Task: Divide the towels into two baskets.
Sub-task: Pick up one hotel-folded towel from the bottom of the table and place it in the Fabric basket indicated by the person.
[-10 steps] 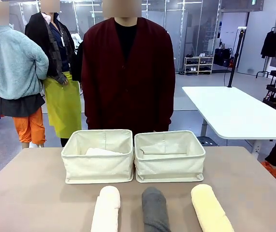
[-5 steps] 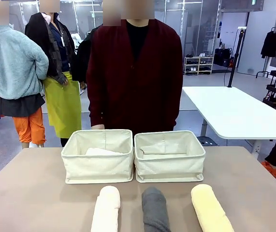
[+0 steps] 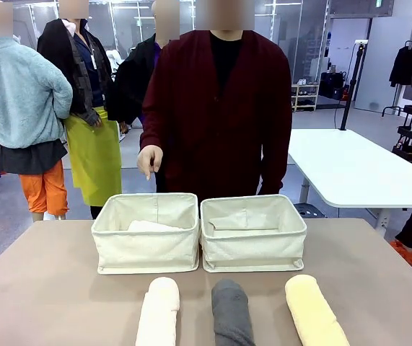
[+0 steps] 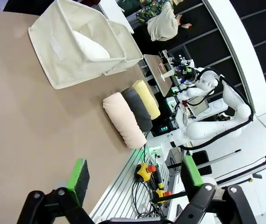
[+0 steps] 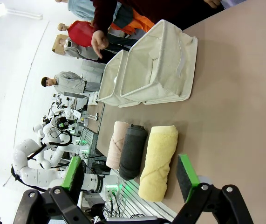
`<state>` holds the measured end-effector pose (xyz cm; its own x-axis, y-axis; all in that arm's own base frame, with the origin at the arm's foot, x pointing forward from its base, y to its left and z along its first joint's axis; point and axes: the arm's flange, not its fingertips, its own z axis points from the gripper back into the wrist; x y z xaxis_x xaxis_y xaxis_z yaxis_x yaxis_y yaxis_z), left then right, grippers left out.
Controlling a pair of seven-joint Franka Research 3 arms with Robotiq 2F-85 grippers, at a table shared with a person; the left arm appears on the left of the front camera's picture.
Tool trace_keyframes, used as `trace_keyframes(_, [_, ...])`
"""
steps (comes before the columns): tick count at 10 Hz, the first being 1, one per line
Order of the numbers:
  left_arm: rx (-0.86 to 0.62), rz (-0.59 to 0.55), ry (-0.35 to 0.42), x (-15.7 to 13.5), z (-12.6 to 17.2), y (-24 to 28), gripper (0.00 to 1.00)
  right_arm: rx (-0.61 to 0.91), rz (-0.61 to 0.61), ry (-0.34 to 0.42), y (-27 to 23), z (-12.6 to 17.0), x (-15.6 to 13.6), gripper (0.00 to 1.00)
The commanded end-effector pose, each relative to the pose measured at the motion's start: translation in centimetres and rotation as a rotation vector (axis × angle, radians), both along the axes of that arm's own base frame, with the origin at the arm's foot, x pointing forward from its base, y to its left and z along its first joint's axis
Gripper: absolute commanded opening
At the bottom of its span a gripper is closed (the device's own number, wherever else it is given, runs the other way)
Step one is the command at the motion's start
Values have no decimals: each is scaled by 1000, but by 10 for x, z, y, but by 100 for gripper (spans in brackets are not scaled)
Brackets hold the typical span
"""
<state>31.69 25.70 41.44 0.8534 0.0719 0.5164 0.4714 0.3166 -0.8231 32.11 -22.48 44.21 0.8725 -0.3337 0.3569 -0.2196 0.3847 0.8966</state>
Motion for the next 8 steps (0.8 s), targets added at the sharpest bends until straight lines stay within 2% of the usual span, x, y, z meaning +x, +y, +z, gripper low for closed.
trace_keyframes(1, [-1, 5, -12, -4, 4, 0, 100, 5, 4, -7, 2, 2, -2, 100])
trace_keyframes(8, [0, 0, 0, 0, 0, 0, 100, 5, 4, -7, 2, 2, -2, 100])
